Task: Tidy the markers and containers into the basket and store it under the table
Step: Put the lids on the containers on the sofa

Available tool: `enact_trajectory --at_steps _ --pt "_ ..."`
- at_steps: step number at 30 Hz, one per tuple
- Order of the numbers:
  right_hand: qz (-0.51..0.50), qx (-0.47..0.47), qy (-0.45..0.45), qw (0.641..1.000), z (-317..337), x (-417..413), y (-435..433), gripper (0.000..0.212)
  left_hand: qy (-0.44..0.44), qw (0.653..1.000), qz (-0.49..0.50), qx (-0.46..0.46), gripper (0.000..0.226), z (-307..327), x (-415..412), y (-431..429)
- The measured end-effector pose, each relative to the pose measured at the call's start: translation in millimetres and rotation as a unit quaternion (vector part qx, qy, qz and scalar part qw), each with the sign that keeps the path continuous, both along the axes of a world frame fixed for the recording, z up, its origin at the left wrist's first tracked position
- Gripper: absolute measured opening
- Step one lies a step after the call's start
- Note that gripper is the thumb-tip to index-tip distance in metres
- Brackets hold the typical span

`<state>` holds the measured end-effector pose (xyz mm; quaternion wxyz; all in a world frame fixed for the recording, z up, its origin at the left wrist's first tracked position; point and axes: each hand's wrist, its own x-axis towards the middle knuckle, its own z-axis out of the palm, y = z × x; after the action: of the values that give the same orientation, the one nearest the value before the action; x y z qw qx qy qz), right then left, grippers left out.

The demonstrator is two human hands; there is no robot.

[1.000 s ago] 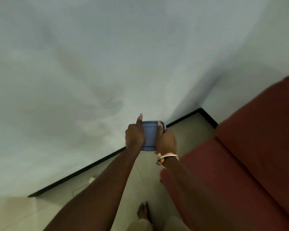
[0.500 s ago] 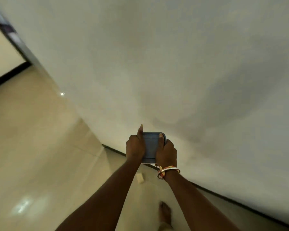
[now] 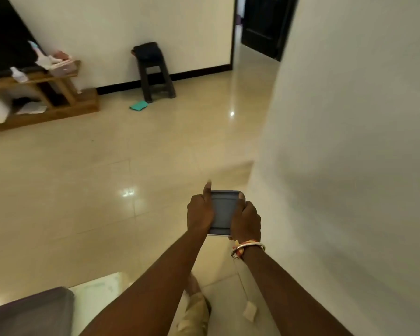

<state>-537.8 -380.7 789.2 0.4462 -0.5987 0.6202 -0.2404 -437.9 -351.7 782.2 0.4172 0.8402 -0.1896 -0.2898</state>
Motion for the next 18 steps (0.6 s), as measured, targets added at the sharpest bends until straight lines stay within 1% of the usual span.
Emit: enact_trajectory --at_steps 4,6,9,10,12,14,18 --pt "0.059 0.011 0.021 0.998 -8 122 -24 0.058 0.027 0.998 0.058 -0.004 0.076 -5 117 -11" --pt "0.090 0.019 0.012 0.996 -2 187 -31 0.057 0.040 0.995 0.084 -0.026 0.072 0 178 -9" --pt "0.171 0.005 0.018 0.985 7 275 -35 0.054 0.055 0.985 0.148 -0.072 0.063 8 258 5" --pt "0.192 0.015 0.010 0.981 12 304 -31 0.054 0.059 0.980 0.172 -0.084 0.060 10 283 14" --pt "0.241 0.028 -0.028 0.970 18 359 -19 0.050 0.077 0.966 0.224 -0.106 0.054 11 330 36" --pt "0.303 0.015 -0.059 0.951 20 409 -6 0.043 0.091 0.947 0.280 -0.127 0.052 11 373 57" --pt "0.422 0.009 -0.084 0.902 18 516 33 0.035 0.093 0.889 0.415 -0.170 0.050 8 455 108"
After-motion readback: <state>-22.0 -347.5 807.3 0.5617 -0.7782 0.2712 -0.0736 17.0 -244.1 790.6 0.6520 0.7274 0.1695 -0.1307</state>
